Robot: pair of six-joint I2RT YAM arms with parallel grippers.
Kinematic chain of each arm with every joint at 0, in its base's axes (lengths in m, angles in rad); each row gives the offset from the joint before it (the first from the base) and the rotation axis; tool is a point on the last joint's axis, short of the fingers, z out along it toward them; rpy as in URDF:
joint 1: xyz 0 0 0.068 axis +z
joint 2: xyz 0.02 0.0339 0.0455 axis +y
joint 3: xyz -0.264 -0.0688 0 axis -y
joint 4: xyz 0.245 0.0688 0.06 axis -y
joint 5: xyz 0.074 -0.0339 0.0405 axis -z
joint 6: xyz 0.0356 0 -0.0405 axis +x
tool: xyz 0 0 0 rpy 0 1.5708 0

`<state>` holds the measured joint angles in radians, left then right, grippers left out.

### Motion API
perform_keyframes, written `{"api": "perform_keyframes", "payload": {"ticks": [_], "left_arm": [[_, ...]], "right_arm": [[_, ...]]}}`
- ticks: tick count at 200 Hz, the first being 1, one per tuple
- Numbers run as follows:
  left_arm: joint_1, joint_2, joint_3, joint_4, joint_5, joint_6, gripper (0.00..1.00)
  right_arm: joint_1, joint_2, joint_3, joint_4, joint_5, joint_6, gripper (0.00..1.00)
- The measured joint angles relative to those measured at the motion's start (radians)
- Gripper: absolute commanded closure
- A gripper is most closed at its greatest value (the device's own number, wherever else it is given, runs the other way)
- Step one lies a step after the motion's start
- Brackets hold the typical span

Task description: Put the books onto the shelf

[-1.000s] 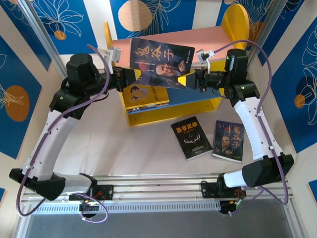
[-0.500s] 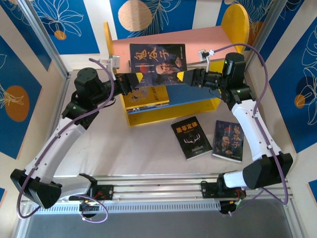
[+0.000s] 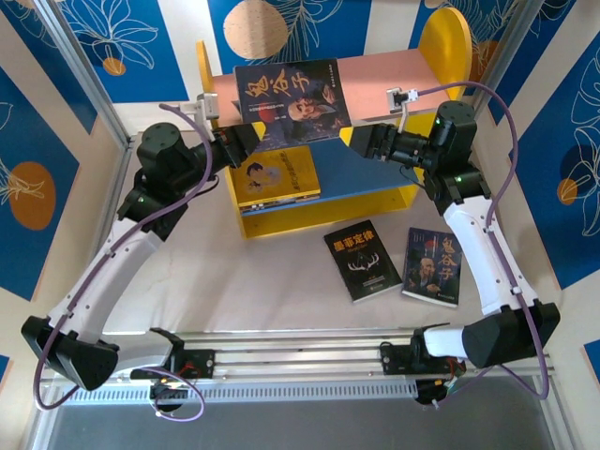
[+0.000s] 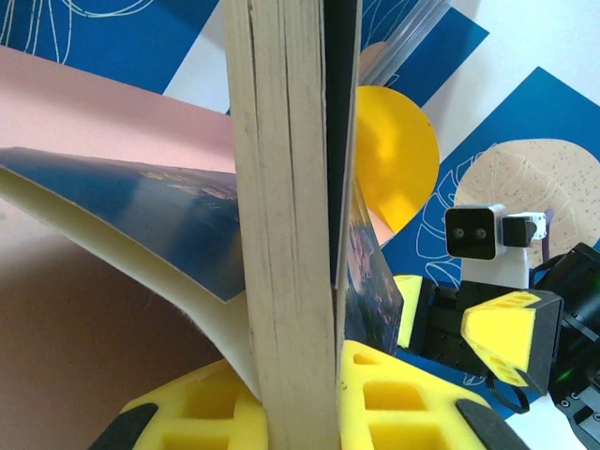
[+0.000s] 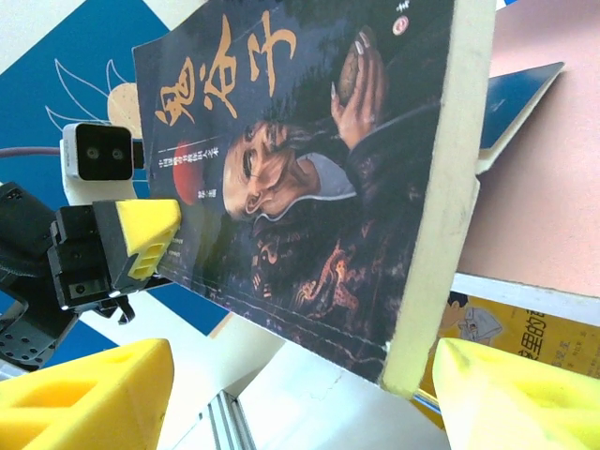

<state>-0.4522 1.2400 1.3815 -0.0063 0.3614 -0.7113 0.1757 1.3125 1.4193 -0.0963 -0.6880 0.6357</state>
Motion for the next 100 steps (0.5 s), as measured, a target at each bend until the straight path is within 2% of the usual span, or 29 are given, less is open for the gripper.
{"api": "perform_keyframes", "payload": {"ticks": [50,70,79,100], "left_arm": [[0.000,0.027,0.025,0.029,0.004,-0.029,1.00],[0.000,0.040,0.045,0.031,0.008,-0.040,1.00],[0.001,0.045,0.051,0.030,0.011,-0.043,1.00],[0.001,0.056,0.069,0.030,0.015,-0.043,1.00]], "right_arm": [[-0.002,0.084,0.102,-0.001,0.000,0.012,0.28],[-0.005,0.124,0.154,-0.001,-0.004,0.025,0.32],[-0.006,0.138,0.176,-0.001,-0.010,0.028,0.38],[-0.006,0.167,0.224,-0.001,-0.019,0.039,0.59]]}}
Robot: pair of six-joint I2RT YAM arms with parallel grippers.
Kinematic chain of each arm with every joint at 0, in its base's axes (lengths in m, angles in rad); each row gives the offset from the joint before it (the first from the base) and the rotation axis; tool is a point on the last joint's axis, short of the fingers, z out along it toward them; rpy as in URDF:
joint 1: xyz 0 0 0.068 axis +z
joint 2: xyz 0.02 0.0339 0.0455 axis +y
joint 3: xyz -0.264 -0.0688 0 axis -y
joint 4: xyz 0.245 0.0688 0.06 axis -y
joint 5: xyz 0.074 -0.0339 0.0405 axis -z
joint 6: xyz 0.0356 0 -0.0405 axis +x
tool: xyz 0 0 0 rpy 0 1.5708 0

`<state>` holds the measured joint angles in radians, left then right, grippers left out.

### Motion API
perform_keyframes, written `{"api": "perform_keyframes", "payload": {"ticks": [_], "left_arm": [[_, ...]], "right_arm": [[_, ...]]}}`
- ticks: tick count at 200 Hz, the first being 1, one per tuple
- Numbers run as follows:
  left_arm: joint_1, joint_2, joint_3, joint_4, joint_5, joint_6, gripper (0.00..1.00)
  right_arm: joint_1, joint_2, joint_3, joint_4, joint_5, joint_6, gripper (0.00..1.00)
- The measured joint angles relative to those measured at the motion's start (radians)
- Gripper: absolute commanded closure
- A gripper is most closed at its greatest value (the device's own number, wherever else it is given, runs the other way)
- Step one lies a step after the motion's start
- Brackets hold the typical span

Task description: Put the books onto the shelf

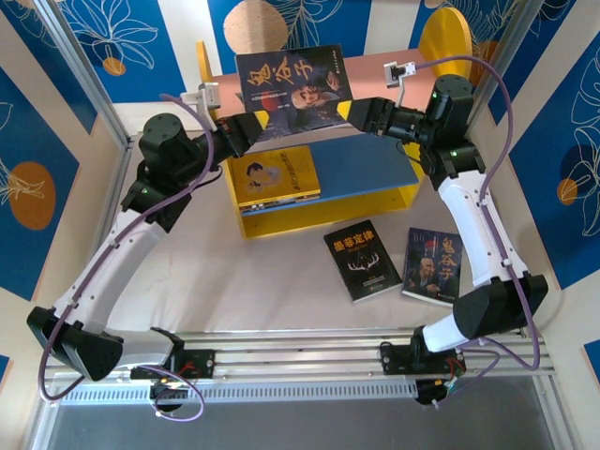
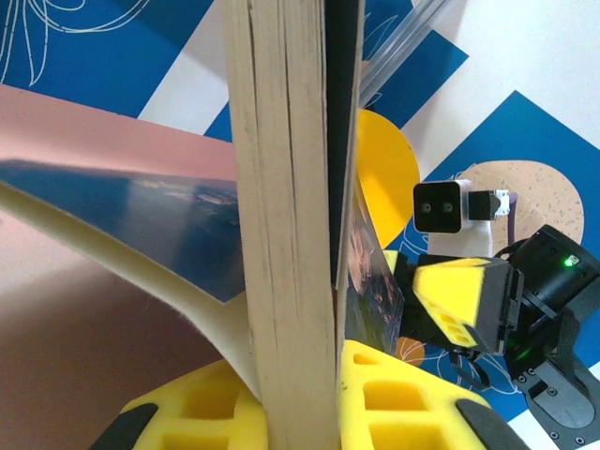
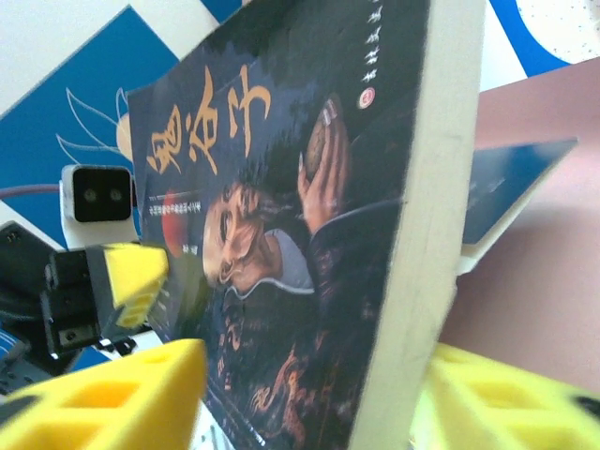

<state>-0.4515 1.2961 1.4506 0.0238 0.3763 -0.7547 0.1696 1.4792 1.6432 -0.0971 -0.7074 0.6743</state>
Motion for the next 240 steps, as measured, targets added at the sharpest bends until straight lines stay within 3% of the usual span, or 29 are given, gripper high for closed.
{"api": "perform_keyframes", "payload": {"ticks": [21,47,72,93,119,179,240], "left_arm": [[0.000,0.004,0.018,0.004,0.002,0.001,1.00],[0.003,0.005,0.024,0.003,0.000,0.002,1.00],[0.003,0.009,0.049,-0.018,-0.008,0.021,0.85],[0.003,0.011,0.076,-0.066,-0.031,0.064,0.63],[0.002,0.024,0.129,-0.161,-0.077,0.129,0.51],[-0.018,0.036,0.232,-0.337,-0.159,0.295,0.44],[-0.007,0.012,0.299,-0.347,-0.236,0.354,0.41]], "right_arm": [[-0.006,0.020,0.034,-0.004,-0.005,0.017,0.87],[-0.005,0.034,0.085,-0.020,-0.015,0.023,1.00],[-0.003,0.047,0.122,-0.054,-0.014,0.009,1.00],[0.002,0.060,0.153,-0.090,-0.010,-0.010,1.00],[0.008,0.077,0.195,-0.129,-0.001,-0.029,1.00],[0.008,0.129,0.288,-0.196,-0.003,-0.071,1.00],[0.008,0.178,0.320,-0.242,0.022,-0.097,1.00]]}}
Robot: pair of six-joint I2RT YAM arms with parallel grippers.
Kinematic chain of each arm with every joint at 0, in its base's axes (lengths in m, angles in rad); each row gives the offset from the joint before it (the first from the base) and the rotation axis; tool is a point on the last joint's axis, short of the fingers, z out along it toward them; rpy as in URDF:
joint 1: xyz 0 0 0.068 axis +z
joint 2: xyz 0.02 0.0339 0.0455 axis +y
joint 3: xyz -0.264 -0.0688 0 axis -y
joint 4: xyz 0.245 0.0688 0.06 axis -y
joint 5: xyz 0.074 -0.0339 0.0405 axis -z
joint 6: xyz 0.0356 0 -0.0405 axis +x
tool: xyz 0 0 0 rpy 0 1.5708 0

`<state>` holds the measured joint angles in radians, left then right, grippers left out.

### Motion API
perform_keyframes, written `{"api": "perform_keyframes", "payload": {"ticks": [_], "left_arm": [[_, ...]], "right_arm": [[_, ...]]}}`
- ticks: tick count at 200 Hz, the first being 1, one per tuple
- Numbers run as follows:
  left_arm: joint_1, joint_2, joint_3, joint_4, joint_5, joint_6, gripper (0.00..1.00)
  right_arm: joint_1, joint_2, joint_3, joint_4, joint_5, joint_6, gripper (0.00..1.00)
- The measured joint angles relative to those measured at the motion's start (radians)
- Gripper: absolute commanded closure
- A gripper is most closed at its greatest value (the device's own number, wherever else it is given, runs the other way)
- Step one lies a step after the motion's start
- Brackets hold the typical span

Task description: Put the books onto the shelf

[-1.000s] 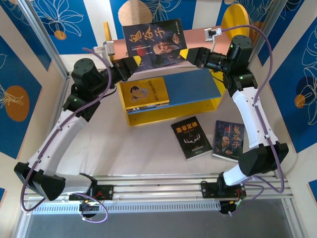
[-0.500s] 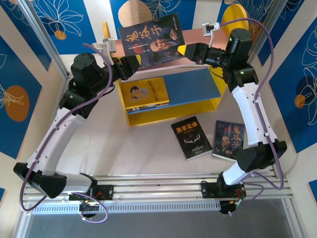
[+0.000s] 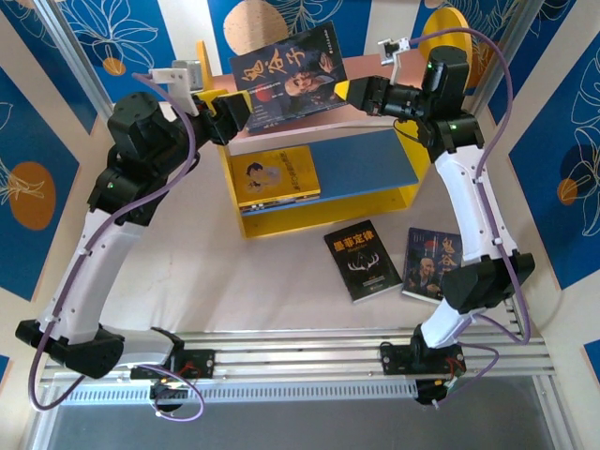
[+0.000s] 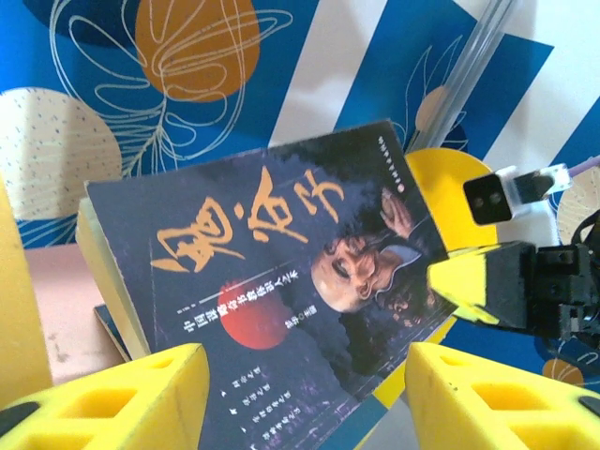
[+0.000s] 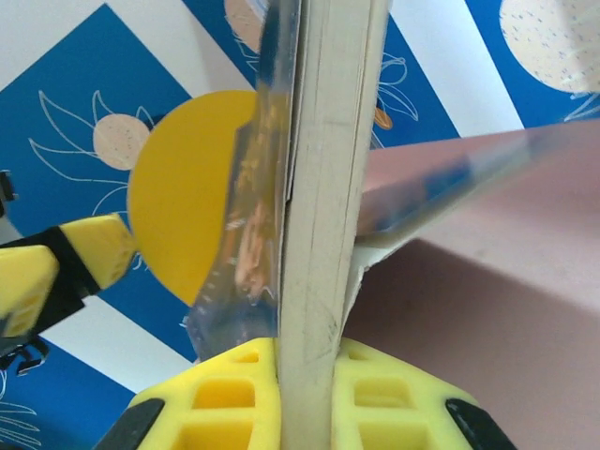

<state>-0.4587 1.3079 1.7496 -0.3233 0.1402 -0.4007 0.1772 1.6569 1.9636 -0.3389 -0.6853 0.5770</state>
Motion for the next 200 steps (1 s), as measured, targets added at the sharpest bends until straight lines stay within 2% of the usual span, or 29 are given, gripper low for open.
{"api": "perform_keyframes", "payload": {"ticks": [90,200], "left_arm": [[0.003,0.022,0.028,0.050,0.043,0.001,0.40],[0.003,0.022,0.047,0.045,0.003,0.059,0.39]], "right_arm": [[-0.005,0.016,0.000,-0.022,0.013,-0.006,1.00],[0.055,0.016,0.000,-0.067,0.034,-0.049,1.00]]}}
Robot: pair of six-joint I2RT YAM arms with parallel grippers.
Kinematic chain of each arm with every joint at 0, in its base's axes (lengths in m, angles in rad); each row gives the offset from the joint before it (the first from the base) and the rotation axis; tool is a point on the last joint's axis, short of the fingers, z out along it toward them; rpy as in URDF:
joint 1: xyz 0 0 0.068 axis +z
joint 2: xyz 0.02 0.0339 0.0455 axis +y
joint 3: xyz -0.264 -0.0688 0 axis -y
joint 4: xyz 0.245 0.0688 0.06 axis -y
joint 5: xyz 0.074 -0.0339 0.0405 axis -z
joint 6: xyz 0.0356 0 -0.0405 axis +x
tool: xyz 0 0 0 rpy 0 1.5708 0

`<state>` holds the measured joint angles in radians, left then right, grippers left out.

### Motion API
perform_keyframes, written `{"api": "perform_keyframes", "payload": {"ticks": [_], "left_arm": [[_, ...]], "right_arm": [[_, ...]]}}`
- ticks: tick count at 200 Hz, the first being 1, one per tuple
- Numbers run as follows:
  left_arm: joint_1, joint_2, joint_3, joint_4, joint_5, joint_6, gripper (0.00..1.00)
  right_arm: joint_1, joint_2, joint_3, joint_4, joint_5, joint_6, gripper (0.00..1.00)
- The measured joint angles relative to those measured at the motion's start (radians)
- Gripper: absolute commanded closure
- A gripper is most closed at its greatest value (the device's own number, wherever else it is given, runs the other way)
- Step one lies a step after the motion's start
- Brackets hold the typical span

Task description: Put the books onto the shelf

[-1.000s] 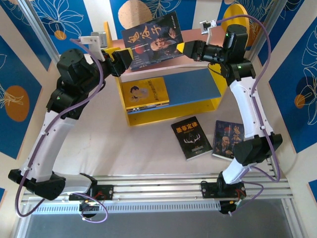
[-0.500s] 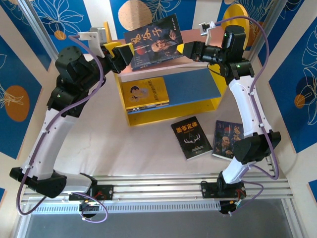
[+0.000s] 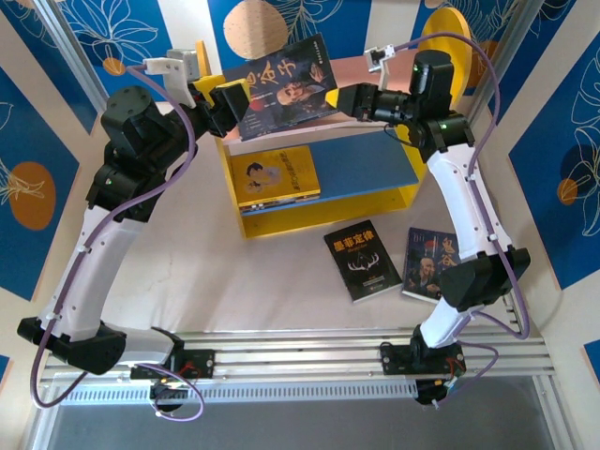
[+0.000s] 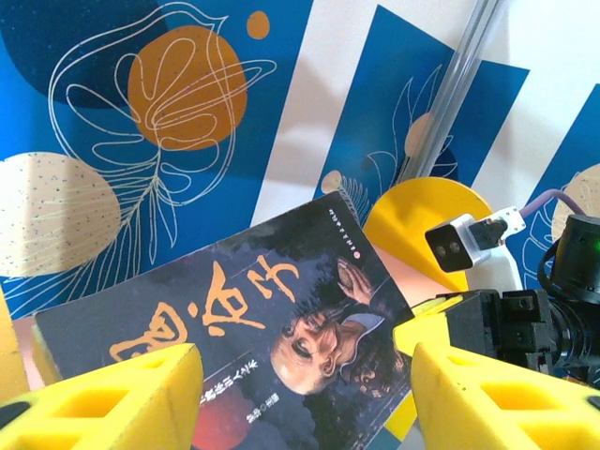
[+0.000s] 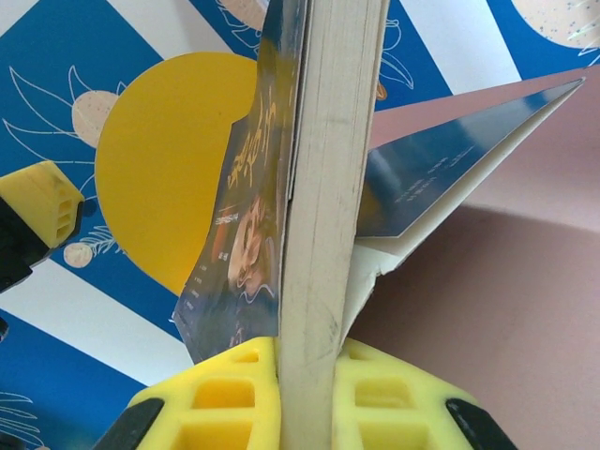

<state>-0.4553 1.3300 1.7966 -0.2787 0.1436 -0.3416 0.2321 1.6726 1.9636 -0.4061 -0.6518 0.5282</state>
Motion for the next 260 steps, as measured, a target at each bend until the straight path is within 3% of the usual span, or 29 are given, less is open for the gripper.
{"api": "perform_keyframes", "payload": {"ticks": [80,247,260], "left_arm": [[0.000,0.000,0.000,-0.007,-0.006,0.011,0.39],[-0.014,0.000,-0.032,0.002,0.035,0.011,0.38],[-0.014,0.000,-0.035,0.002,0.035,0.011,0.38]], "right_arm": [[0.083,0.000,0.010,-0.024,0.106,-0.014,1.00],[0.119,-0.027,-0.081,0.055,0.190,0.058,1.00],[0.121,-0.029,-0.081,0.056,0.197,0.058,0.94]]}}
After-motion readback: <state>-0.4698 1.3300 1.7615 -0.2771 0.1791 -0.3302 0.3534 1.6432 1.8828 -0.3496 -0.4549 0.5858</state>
